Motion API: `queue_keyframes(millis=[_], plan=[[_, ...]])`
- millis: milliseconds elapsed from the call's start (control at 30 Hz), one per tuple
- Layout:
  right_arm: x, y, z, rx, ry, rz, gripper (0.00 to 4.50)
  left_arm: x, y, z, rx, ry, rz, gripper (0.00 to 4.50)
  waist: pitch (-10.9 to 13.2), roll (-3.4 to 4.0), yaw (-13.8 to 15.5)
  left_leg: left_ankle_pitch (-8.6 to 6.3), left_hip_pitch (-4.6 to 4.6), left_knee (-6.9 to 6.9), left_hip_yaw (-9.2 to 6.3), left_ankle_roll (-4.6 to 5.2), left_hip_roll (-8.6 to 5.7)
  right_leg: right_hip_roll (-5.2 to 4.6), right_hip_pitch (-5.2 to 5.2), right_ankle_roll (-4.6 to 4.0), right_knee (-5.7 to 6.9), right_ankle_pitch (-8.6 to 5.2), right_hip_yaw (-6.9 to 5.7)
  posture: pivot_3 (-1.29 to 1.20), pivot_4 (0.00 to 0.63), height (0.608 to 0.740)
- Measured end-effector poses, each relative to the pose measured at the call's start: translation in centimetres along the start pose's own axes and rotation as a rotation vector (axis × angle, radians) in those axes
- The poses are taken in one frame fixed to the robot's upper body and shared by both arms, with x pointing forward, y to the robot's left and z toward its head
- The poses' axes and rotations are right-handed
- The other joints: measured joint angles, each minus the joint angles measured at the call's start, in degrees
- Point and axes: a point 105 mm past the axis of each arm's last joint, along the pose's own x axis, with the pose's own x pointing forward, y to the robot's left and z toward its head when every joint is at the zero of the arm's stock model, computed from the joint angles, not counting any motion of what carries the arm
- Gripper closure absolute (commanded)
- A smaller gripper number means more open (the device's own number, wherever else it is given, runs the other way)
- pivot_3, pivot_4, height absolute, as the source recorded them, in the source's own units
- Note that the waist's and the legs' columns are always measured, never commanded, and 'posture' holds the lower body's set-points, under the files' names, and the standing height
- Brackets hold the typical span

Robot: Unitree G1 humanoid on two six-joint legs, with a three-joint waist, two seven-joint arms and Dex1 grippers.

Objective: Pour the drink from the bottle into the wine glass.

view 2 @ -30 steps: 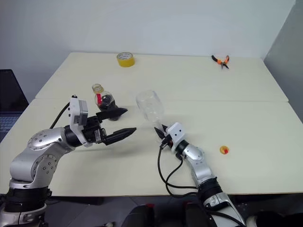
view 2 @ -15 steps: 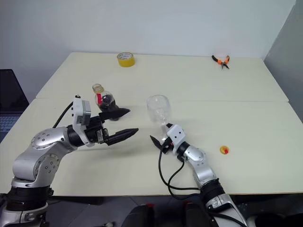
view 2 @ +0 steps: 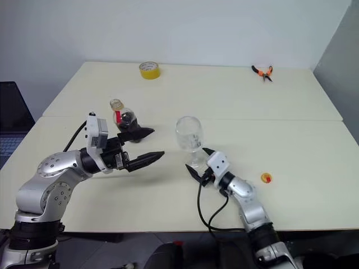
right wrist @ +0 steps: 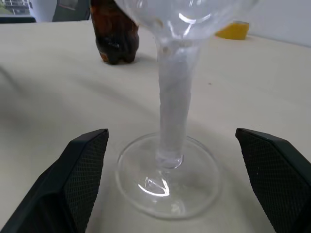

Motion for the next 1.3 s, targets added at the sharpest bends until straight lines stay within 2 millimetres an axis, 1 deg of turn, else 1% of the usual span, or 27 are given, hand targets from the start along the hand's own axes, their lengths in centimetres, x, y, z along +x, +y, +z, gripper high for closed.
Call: queue_keyframes(millis=[100, 200, 267, 333, 400, 467, 500, 600, 700, 767, 833, 900, 1000, 1133, 1300], plan=[[-1.1, 0.2, 1.1, -0.003, 0.001, 0.018, 0.03, 0.1, 0.0, 0.1, 0.01, -0.007, 0.005, 0.0, 0.0, 0.0, 0.0, 0.0, 0.01, -0.02, -0.03, 0.0, 0.01, 0.01, 0.0, 0.0, 0.01, -0.01, -0.03, 0.0, 0.15, 0.74], [-2.4, 0.6, 1.1, -0.002, 0.05, 0.036, 0.03, 0.0, 0.1, 0.0, 0.018, -0.005, 0.013, 0.0, 0.0, 0.0, 0.02, 0.0, -0.01, -0.02, -0.02, 0.0, 0.0, 0.01, 0.01, 0.0, -0.03, -0.01, -0.02, 0.0, 0.15, 0.74], [-3.0, 0.7, 1.0, 0.016, 0.079, 0.044, 0.03, 0.0, 0.1, -0.2, 0.018, -0.005, 0.02, 0.0, 0.0, 0.0, 0.03, 0.0, 0.0, -0.02, -0.02, 0.0, 0.0, 0.01, 0.01, 0.0, -0.03, -0.01, -0.03, 0.0, 0.15, 0.74], [-3.4, 0.8, 1.3, 0.027, 0.092, 0.051, 0.03, 0.0, 0.1, -0.2, 0.016, -0.008, 0.028, 0.0, 0.0, 0.0, 0.04, 0.0, -0.01, -0.03, -0.06, 0.0, 0.01, 0.02, 0.01, -0.01, -0.03, -0.01, -0.07, 0.0, 0.15, 0.74], [-4.4, 0.7, 1.9, 0.037, 0.105, 0.054, 0.03, 0.0, 0.2, -0.3, 0.016, -0.005, 0.04, 0.0, 0.0, 0.0, 0.06, 0.0, -0.02, -0.02, -0.06, 0.0, 0.0, 0.01, 0.04, 0.0, -0.09, -0.01, -0.07, 0.0, 0.15, 0.74], [-6.1, 0.6, 3.0, 0.053, 0.112, 0.07, 0.03, -0.2, 0.5, -0.7, 0.022, 0.005, 0.087, 0.0, 0.0, 0.0, 0.13, -0.01, -0.04, -0.02, -0.05, 0.01, -0.02, -0.01, 0.08, 0.0, -0.18, -0.01, -0.06, 0.0, 0.15, 0.74], [-6.7, 0.6, 4.0, 0.069, 0.096, 0.073, 0.03, -0.5, 0.7, -1.1, 0.021, 0.016, 0.134, 0.0, 0.0, 0.0, 0.15, -0.01, -0.04, -0.02, -0.07, 0.01, -0.01, -0.02, 0.1, 0.0, -0.22, -0.01, -0.06, 0.0, 0.15, 0.74], [-7.7, 0.8, 6.7, 0.073, 0.039, 0.089, 0.03, -0.9, 1.2, -2.2, 0.015, 0.051, 0.245, 0.0, 0.0, -0.02, 0.11, -0.01, -0.01, -0.05, -0.1, 0.01, 0.01, 0.0, 0.1, 0.0, -0.21, -0.01, -0.1, 0.0, 0.15, 0.74], [-8.8, 1.2, 7.9, 0.08, 0.029, 0.113, 0.03, -1.6, 1.5, -3.2, -0.013, 0.047, 0.373, 0.0, 0.0, -0.03, 0.15, -0.01, -0.02, -0.06, -0.13, 0.01, 0.01, 0.0, 0.14, 0.0, -0.24, -0.01, -0.14, 0.0, 0.15, 0.74], [-9.1, 1.4, 8.3, 0.083, 0.025, 0.128, 0.03, -2.1, 1.7, -3.6, -0.021, 0.055, 0.429, 0.0, 0.01, -0.06, 0.14, -0.01, -0.02, -0.05, -0.14, 0.02, 0.01, 0.0, 0.14, 0.0, -0.24, -0.01, -0.14, 0.0, 0.15, 0.74], [-9.2, 1.7, 8.7, 0.077, 0.023, 0.152, 0.03, -3.0, 2.5, -3.6, 0.001, 0.017, 0.559, 0.0, 0.0, -0.02, 0.2, -0.01, 0.0, -0.04, -0.12, 0.02, -0.01, -0.01, 0.15, 0.01, -0.25, -0.01, -0.12, 0.0, 0.15, 0.74], [-9.2, 1.9, 9.1, 0.073, 0.017, 0.175, 0.03, -4.3, 3.0, -4.4, 0.008, 0.013, 0.683, 0.0, 0.0, -0.07, 0.16, -0.01, -0.01, -0.05, -0.13, 0.02, 0.0, 0.0, 0.15, 0.0, -0.27, -0.01, -0.14, 0.0, 0.15, 0.74], [-8.8, 1.9, 9.9, 0.079, -0.01, 0.2, 0.03, -5.4, 3.3, -5.6, 0.01, 0.051, 0.764, 0.0, 0.0, -0.07, 0.25, -0.01, -0.01, -0.04, -0.14, 0.02, 0.0, 0.0, 0.15, 0.0, -0.26, -0.01, -0.17, 0.0, 0.15, 0.74], [-8.6, 2.1, 10.7, 0.096, -0.021, 0.238, 0.03, -5.6, 4.3, -5.9, 0.026, 0.062, 0.834, 0.0, 0.0, -0.11, 0.77, -0.01, -0.02, 0.0, -0.15, 0.02, -0.03, -0.01, 0.21, 0.01, -0.3, 0.0, -0.19, 0.0, 0.15, 0.74], [-8.3, 2.0, 11.2, 0.102, -0.031, 0.243, 0.03, -4.1, 5.7, -5.6, 0.071, 0.075, 0.854, 0.0, -0.01, -0.11, 1.43, -0.01, -0.02, 0.0, -0.13, 0.02, -0.04, -0.01, 0.2, 0.03, -0.31, 0.01, -0.17, 0.0, 0.15, 0.74]])
